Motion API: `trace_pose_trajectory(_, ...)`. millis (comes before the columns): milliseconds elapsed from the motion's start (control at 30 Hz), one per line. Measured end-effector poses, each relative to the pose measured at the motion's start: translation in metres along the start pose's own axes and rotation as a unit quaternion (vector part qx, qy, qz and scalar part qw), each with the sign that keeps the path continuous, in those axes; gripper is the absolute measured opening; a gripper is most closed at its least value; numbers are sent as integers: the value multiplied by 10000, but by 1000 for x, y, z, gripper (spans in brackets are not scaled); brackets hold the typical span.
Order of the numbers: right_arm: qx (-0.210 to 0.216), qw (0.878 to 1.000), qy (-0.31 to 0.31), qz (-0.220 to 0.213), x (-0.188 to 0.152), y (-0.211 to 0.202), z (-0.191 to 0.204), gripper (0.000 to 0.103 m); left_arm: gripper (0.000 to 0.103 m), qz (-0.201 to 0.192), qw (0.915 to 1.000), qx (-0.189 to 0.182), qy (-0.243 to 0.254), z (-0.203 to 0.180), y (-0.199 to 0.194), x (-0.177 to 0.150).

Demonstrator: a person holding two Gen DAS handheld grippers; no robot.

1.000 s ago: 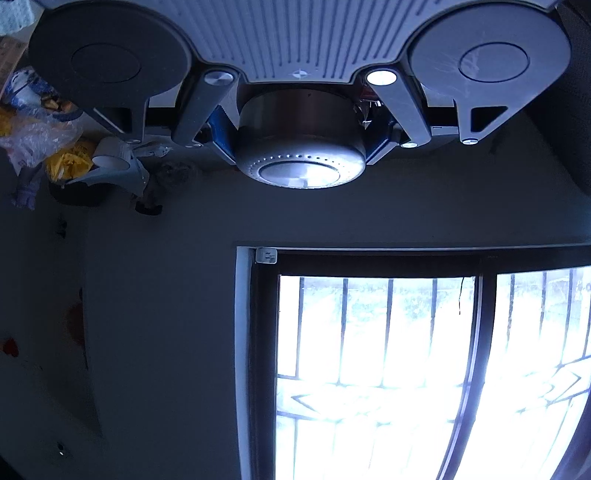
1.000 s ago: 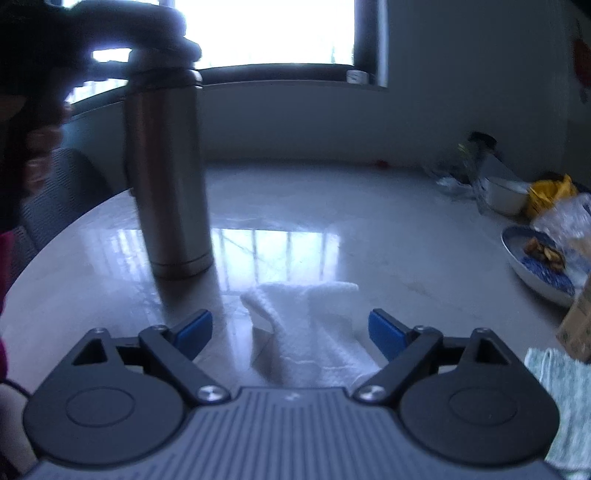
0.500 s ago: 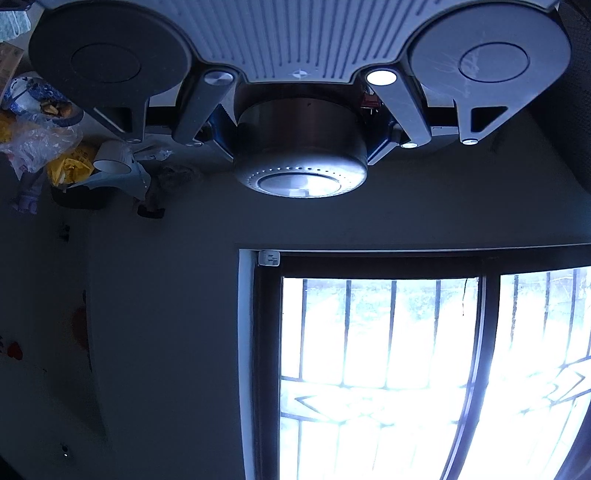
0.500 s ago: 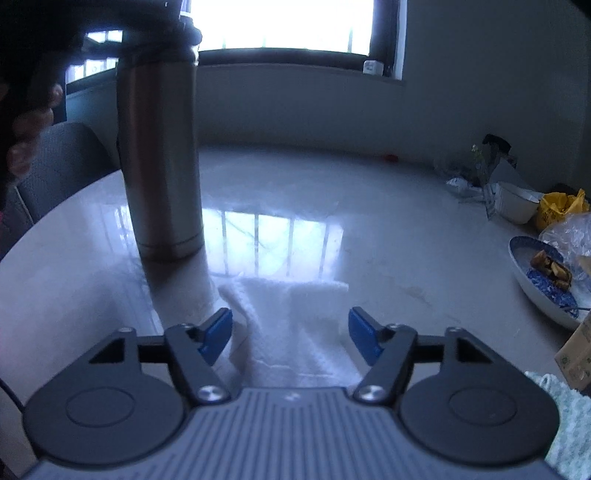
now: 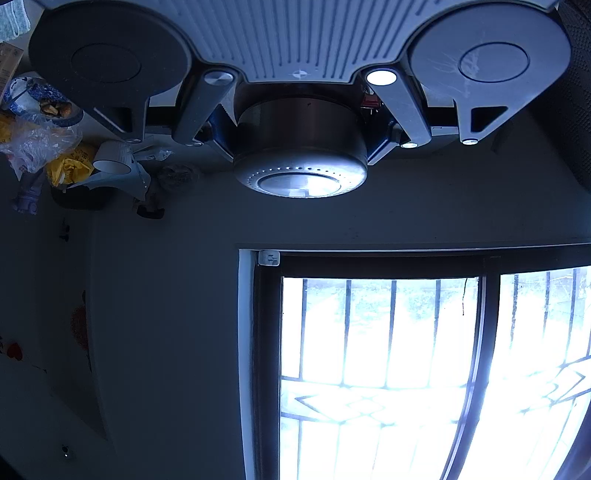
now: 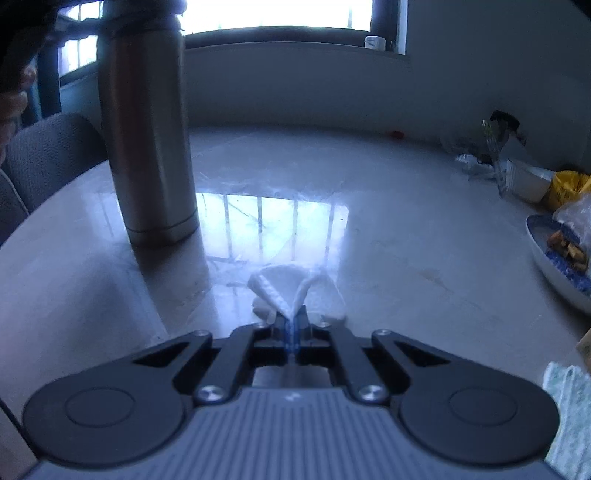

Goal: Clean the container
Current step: 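Grasp the white tissue with the right gripper while the left gripper holds the thermos, then lift the thermos with the left gripper and bring the tissue toward its base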

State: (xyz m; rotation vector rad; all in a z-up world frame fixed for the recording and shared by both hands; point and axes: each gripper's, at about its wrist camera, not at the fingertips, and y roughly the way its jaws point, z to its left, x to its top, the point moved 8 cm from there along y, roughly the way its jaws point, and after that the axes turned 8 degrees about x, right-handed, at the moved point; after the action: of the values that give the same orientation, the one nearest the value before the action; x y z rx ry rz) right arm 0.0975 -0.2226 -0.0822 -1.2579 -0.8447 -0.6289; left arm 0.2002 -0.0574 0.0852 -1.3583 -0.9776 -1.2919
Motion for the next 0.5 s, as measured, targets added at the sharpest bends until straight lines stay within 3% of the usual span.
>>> trace_pose_trajectory(133,246,9995,-11,-213,9,-11,11,3,71,11,10000,-5,-3,0,0,1)
trace_pose_trajectory(233,656,9964,221,-482,25,-19,13,3,71,21,10000,-6,-9,0,0,1)
trace_pose_trajectory(500,1744,9726,312,-1505,85,-35,39,3,71,39,10000,-10,-19,-1,0,1)
